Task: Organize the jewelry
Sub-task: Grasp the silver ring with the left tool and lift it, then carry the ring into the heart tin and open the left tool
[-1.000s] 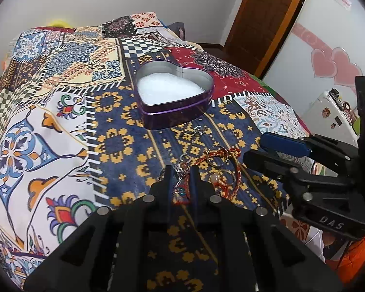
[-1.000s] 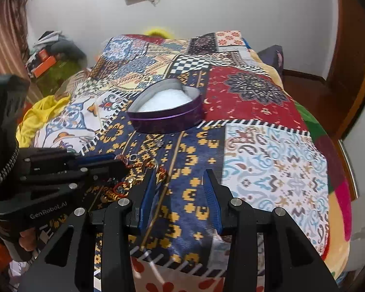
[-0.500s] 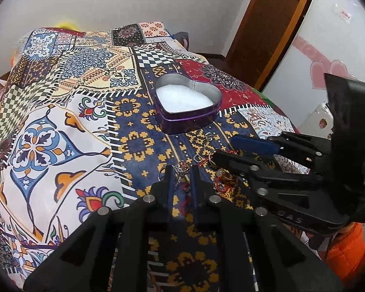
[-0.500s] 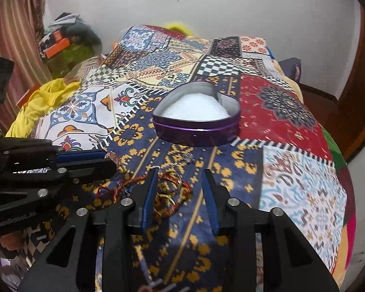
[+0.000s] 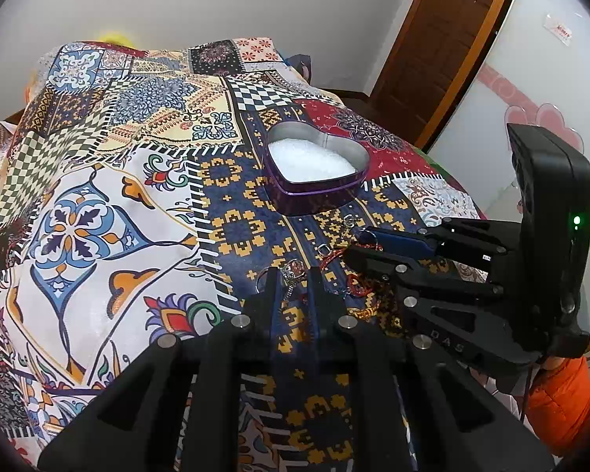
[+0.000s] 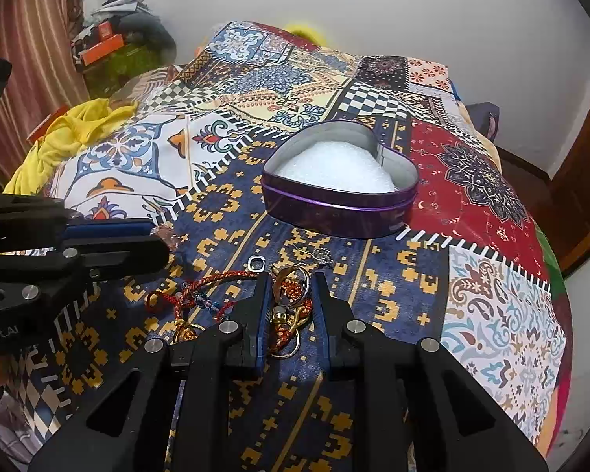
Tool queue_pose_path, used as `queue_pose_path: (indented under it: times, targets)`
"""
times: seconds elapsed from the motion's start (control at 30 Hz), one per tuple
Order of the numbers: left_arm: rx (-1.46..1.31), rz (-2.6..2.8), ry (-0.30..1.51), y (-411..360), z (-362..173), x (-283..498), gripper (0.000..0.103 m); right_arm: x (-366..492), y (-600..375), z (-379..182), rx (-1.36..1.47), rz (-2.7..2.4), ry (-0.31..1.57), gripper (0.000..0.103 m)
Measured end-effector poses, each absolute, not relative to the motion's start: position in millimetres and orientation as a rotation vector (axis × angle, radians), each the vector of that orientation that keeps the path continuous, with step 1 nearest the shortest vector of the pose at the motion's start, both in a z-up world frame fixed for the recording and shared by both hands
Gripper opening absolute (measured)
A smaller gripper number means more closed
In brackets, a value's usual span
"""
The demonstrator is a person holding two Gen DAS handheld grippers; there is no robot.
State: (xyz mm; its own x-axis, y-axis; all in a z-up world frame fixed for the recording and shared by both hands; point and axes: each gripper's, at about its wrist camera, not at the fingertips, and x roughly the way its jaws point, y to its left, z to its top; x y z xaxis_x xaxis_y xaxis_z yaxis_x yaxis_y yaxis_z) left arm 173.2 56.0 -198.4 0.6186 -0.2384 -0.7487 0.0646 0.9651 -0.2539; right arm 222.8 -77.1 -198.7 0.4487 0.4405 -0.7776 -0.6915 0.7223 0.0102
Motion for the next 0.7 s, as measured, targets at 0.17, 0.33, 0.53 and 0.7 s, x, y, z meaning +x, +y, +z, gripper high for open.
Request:
queue_pose_path:
  times: [0.17,0.33,0.53,0.7]
  targets:
    - [-0.209,-0.172,0.878,55.7,-192.3,169.9,0.011,222.7,-84.2,-189.1,-0.29,0.704,0.839,0.018]
    - [-0.211,-0.169,0.861,55.2,-184.3,171.6,0.011,221.8,-92.3,-175.3,-0.255,0.685,0.813,0.018]
    - [-0.188,-0.166,0.823,53.5,-167.8,181.2,0.011,226.3,-97.7,-155.5,-0.211,0.663,0.764,0.018]
    - [-0.174,-0.165,0.792,53.4,-155.3,192.4,0.011,233.2,-98.8,-143.9,-0.188,0.649,0.729,0.018]
